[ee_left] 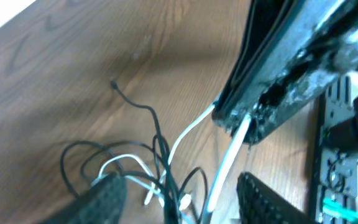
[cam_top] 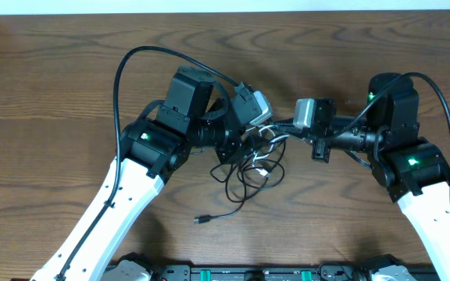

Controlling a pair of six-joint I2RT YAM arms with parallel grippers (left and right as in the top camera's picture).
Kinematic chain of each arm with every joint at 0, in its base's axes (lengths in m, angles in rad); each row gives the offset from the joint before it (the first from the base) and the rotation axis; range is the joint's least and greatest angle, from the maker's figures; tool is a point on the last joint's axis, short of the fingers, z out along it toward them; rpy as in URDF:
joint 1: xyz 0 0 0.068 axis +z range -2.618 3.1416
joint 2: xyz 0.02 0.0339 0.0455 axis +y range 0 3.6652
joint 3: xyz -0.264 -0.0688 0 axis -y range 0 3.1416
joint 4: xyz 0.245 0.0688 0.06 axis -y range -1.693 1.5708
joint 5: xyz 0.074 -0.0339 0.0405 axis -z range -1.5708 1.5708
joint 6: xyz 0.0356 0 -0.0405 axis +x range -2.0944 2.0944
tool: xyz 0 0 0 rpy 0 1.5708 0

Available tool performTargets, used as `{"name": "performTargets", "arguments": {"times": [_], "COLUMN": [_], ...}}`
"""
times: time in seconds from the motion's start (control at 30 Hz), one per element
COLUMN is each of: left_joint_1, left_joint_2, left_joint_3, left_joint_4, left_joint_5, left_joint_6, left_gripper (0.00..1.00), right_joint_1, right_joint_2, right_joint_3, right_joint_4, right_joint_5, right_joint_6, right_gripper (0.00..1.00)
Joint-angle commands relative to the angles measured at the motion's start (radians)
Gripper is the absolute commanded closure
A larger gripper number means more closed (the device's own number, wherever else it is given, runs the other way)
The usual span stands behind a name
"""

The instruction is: Untangle cables

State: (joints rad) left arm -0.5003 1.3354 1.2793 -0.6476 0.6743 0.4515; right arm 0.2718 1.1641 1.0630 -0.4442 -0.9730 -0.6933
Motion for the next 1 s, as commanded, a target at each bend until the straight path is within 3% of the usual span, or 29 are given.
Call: {"name": "performTargets", "arguments": {"times": [0.0,0.07,0.27,0.7,0.87,0.97], "left_joint_1": [0.0,0.0,0.0,0.0,0.0,0.0], "left_joint_2": [0.008,0.008,0.008,-0.003,-0.003,-0.004], "left_joint_3": [0.001,0.001,0.001,0.001,0.001,0.001], "left_joint_4": [0.0,0.0,0.003,0.172,0.255,0.265], "left_joint_5": [-0.006,-0.006,-0.006,-0.026,-0.194,-0.255], "left_joint_6": [0.008,0.008,0.008,-0.126,-0.277,-0.306], "left_gripper": [0.39,0.46,0.92,0.93,0.92,0.92], "right_joint_1": [0.002,0.0,-0.005,-0.012,-0.012,-0.012], "right_joint_2": [0.001,0.001,0.001,0.001,0.001,-0.001], "right_joint_3": [0.005,0.005,0.005,0.005,0.005,0.005], "right_joint_4": [0.034,0.052,0.063,0.066,0.069,0.09], "right_joint_5": [0.017,0.038,0.039,0.126,0.126,0.13], "right_joint_6": [0.086,0.113,0.125,0.2,0.203,0.22], "right_gripper": [0.99,0.99,0.99,0.99,0.99,0.99]}}
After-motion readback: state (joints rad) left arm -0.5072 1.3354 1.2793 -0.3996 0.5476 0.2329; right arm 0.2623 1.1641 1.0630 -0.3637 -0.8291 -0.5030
